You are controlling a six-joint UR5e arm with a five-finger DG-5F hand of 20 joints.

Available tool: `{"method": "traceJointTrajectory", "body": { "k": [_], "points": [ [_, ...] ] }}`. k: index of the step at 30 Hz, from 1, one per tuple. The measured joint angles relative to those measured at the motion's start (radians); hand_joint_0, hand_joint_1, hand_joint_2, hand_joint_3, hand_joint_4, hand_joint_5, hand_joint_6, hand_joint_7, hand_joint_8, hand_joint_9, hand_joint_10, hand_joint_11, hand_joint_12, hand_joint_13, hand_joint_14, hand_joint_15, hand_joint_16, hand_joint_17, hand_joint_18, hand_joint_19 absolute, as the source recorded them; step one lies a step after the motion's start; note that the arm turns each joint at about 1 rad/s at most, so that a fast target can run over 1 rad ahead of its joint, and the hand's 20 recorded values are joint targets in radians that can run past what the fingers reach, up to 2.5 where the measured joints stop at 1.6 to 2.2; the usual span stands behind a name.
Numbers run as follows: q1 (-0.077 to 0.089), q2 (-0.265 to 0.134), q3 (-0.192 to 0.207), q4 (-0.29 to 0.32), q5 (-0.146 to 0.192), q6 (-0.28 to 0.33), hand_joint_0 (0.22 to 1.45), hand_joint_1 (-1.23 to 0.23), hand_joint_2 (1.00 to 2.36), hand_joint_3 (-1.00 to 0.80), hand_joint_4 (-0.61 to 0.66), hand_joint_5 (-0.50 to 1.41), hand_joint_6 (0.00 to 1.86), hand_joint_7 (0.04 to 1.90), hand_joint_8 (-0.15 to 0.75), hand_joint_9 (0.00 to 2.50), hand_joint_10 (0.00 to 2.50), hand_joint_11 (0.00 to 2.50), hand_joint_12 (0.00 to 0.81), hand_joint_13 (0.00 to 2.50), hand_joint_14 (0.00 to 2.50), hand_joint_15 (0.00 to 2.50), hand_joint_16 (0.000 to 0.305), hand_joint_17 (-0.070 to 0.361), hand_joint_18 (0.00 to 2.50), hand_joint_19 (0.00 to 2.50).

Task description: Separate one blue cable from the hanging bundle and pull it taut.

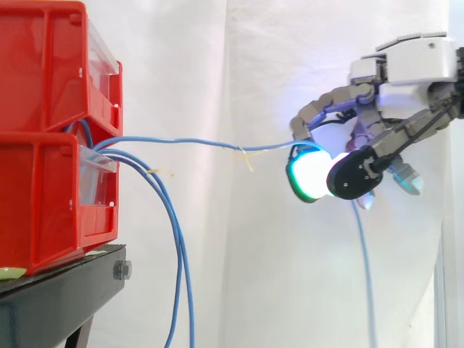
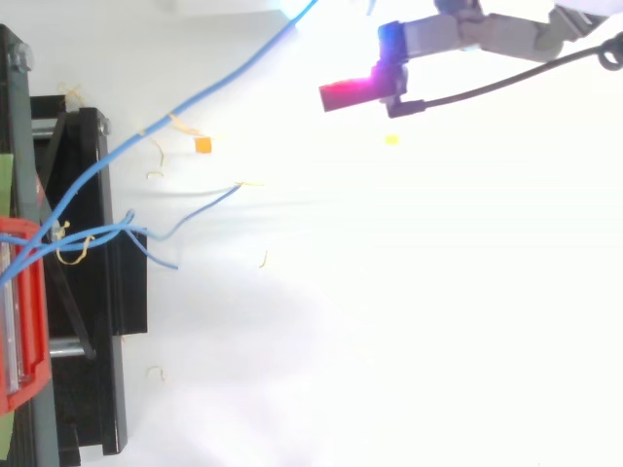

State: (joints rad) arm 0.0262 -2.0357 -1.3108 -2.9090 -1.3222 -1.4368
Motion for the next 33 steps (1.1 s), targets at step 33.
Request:
{"method": "traceJointTrajectory", "body": {
  "k": [33],
  "points": [
    [0.058, 0.054, -0.057, -0.033, 0.034, 0.136, 0.75, -0.76, 1.01, -0.33, 0.05, 0.14, 0.51, 1.23, 0.03, 1.9, 0.02, 0.32, 0.195, 1.33, 0.01, 0.37, 0.049, 0.109, 0.99, 0.55]
  ]
}}
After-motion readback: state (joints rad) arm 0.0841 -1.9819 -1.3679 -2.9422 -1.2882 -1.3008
